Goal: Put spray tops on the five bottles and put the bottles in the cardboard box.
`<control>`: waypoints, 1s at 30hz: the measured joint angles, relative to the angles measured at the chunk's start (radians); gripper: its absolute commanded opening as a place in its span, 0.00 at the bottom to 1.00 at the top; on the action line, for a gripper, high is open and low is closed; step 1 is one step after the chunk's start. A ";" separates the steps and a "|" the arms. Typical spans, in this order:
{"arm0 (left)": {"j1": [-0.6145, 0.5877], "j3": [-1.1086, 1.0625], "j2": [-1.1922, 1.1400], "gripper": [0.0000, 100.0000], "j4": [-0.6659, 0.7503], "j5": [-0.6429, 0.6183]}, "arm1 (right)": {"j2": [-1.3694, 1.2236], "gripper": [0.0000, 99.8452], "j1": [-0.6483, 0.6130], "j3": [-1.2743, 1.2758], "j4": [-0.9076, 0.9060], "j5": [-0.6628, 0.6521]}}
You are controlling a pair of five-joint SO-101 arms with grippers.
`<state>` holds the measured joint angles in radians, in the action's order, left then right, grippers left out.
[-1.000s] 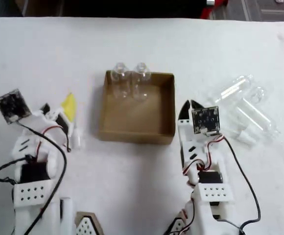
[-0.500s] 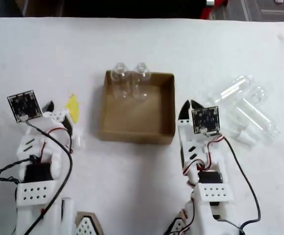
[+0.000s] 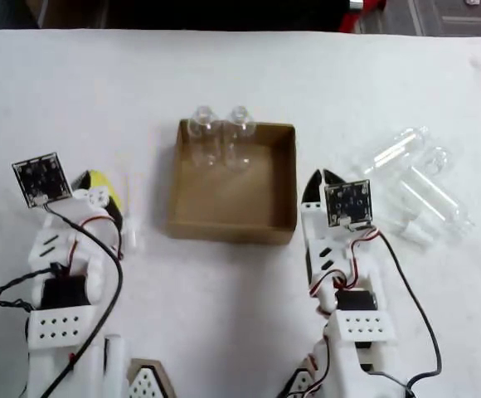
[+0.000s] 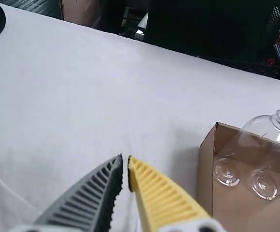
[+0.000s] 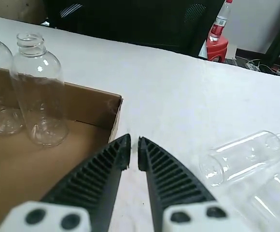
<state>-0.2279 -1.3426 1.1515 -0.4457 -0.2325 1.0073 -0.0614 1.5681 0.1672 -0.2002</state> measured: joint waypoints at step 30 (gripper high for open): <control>0.000 0.000 0.000 0.02 0.000 0.100 | 0.000 0.02 0.000 0.000 0.000 0.000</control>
<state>-0.2279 -1.3426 1.1515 -0.4457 -0.1327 1.0073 -0.0614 1.5681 0.1672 -0.2002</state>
